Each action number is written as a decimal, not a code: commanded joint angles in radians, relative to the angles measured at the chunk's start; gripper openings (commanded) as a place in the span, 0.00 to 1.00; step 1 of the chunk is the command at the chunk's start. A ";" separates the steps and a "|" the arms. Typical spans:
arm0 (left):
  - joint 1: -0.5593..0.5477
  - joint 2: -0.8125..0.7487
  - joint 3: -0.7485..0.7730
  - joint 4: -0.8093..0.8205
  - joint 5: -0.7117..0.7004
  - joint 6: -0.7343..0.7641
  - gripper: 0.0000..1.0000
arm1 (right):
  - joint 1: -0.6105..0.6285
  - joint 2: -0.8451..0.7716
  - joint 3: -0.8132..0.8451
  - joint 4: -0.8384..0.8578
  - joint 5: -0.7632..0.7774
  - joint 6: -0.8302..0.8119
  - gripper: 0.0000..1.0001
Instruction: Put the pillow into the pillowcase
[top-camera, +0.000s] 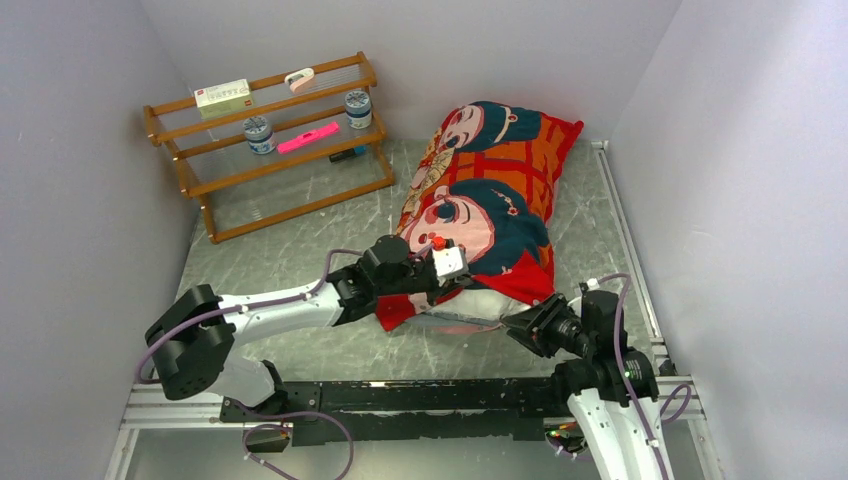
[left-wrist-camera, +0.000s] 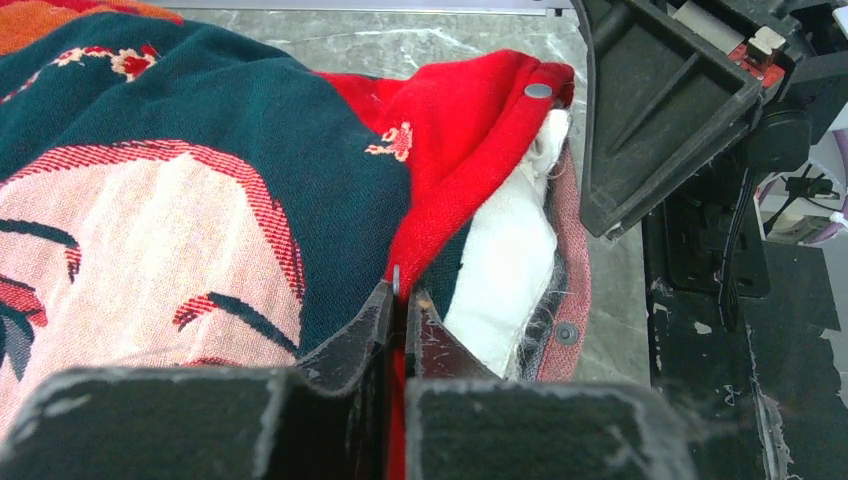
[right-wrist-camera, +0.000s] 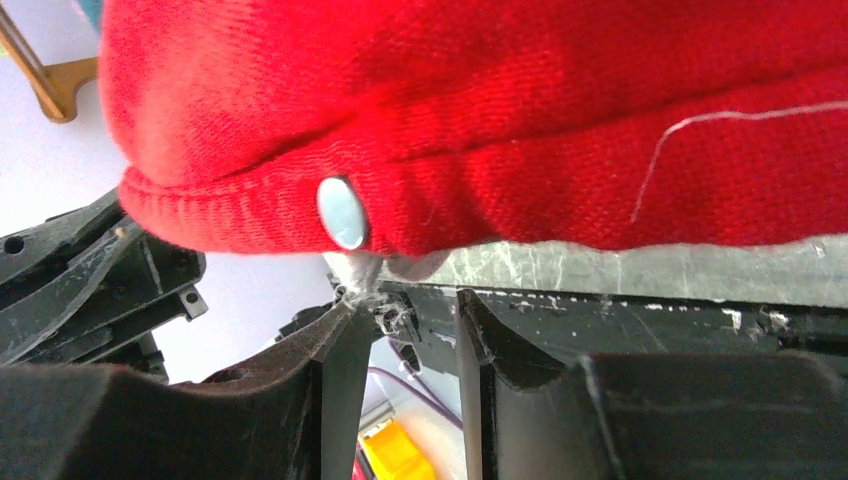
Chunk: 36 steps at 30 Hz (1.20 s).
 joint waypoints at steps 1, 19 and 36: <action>0.012 0.024 0.052 0.033 0.023 -0.034 0.05 | -0.033 0.046 0.003 -0.052 -0.057 -0.024 0.40; 0.017 0.032 0.033 0.089 0.017 -0.067 0.05 | -0.062 0.181 -0.032 0.089 -0.107 -0.045 0.37; 0.024 0.097 0.057 0.150 0.038 -0.118 0.05 | 0.271 0.367 -0.027 0.250 0.157 0.130 0.30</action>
